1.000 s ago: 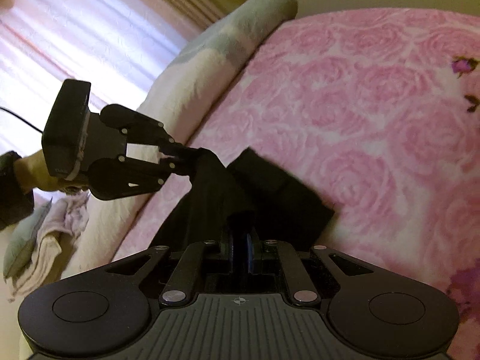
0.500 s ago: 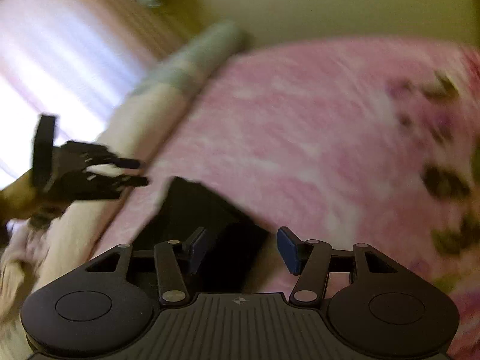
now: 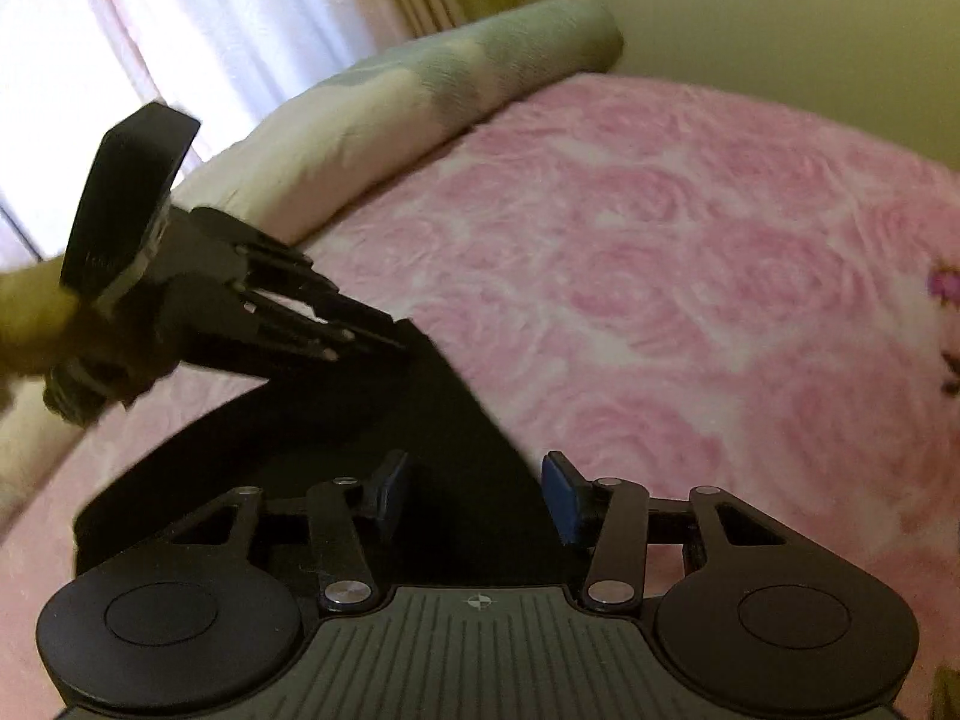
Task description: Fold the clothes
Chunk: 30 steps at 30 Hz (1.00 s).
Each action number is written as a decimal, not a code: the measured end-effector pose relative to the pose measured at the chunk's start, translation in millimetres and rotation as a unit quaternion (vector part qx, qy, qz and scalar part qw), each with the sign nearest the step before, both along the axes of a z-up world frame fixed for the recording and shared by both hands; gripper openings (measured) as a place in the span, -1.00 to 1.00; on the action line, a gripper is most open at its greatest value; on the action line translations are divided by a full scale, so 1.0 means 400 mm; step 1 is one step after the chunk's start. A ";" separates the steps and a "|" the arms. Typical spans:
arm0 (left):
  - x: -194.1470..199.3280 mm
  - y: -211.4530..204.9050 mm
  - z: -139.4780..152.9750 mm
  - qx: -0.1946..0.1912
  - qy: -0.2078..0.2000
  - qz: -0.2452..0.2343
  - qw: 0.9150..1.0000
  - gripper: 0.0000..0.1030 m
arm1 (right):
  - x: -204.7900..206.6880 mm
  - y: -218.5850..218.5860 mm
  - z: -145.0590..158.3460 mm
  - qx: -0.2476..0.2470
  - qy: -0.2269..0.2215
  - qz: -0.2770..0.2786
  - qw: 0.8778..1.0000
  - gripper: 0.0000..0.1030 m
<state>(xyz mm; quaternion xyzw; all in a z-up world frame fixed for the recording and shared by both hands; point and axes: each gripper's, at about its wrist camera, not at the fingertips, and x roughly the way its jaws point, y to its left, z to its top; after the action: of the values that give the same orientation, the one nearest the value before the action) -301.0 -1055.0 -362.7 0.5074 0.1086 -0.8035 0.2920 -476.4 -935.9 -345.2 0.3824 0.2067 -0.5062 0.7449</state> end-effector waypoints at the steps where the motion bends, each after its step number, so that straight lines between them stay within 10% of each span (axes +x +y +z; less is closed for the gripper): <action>1: -0.002 0.000 0.004 -0.001 -0.002 -0.001 1.000 -0.59 | -0.008 0.004 0.009 0.000 0.004 0.005 1.000 -0.09; 10: 0.166 0.093 0.141 -0.017 0.026 0.072 0.997 -0.60 | 0.016 0.108 0.139 -0.038 -0.020 0.011 0.999 -0.09; 17: 0.363 0.252 0.071 0.056 -0.001 0.223 0.973 -0.54 | 0.070 0.112 0.018 0.022 -0.034 0.053 0.998 -0.10; 24: 0.483 0.373 0.071 0.052 -0.002 0.274 0.960 -0.29 | 0.068 0.157 0.074 0.036 -0.029 0.019 0.999 -0.08; 27: 0.533 0.423 0.077 0.048 0.002 0.294 0.955 -0.33 | 0.057 0.224 0.100 0.047 -0.043 -0.008 0.998 0.64; 30: 0.583 0.473 0.083 0.044 0.007 0.313 0.949 -0.36 | 0.085 0.311 0.098 0.081 -0.064 -0.016 0.995 0.68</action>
<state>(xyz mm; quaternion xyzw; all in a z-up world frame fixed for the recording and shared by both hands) -67.8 -865.8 -329.6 0.4548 0.2989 -0.6696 0.5054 -442.4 -811.4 -305.9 0.4761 0.1932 -0.4743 0.7149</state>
